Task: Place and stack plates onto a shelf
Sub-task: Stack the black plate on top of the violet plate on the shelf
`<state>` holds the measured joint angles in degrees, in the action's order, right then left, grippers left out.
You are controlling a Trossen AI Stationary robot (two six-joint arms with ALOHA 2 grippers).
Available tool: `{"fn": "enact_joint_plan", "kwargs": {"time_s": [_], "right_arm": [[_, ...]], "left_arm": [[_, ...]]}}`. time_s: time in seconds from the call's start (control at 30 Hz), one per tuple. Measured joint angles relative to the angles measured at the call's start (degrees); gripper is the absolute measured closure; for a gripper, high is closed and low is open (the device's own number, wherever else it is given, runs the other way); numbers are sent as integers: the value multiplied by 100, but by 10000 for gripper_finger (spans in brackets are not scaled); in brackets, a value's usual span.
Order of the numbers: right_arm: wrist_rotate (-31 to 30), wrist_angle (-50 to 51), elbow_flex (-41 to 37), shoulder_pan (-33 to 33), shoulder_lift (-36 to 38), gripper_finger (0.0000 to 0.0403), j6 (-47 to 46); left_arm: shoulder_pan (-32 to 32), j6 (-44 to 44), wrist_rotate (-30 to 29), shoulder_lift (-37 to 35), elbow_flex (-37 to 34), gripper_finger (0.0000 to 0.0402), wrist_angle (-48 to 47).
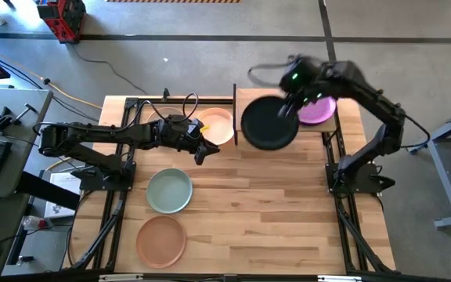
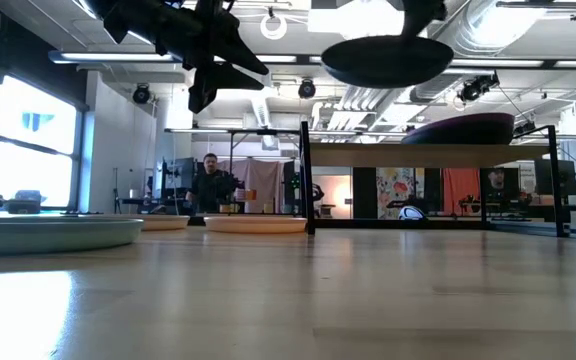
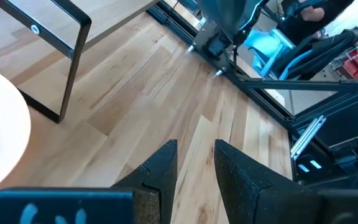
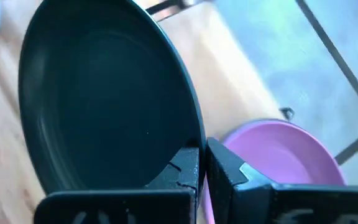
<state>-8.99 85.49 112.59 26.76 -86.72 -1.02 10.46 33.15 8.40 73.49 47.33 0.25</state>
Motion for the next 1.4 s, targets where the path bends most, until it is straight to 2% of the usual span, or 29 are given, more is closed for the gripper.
{"fn": "enact_joint_plan", "kwargs": {"time_s": [0.23, 0.37, 0.5, 0.6, 0.73, 0.93, 1.2, 1.4], "right_arm": [[191, -184, -453, 1561, 706, 403, -52], [650, -478, -961, 2422, 1092, 403, -216], [1169, -822, -1801, 3248, 1459, 403, -602], [1625, -1424, -2406, 3628, 1749, 403, -834], [1973, -2037, -2772, 3736, 1966, 403, -1411], [1734, -2119, -2793, 3734, 1959, 403, -1894], [851, -2349, -2795, 3349, 1959, 403, -2855], [47, -1953, -2795, 2808, 1957, 403, -3660]], "left_arm": [[9, -237, -4, 0, 0, 307, -1], [81, -296, -2, 0, 0, 307, -2], [210, -341, -11, 0, 0, 307, -2], [324, -344, -9, 0, 0, 307, -3], [469, -344, -8, 0, 0, 307, -18], [578, -344, -9, 0, 0, 307, -33], [610, -457, -13, 0, 0, 307, -35], [650, -986, -15, 0, 0, 307, -33]]}}
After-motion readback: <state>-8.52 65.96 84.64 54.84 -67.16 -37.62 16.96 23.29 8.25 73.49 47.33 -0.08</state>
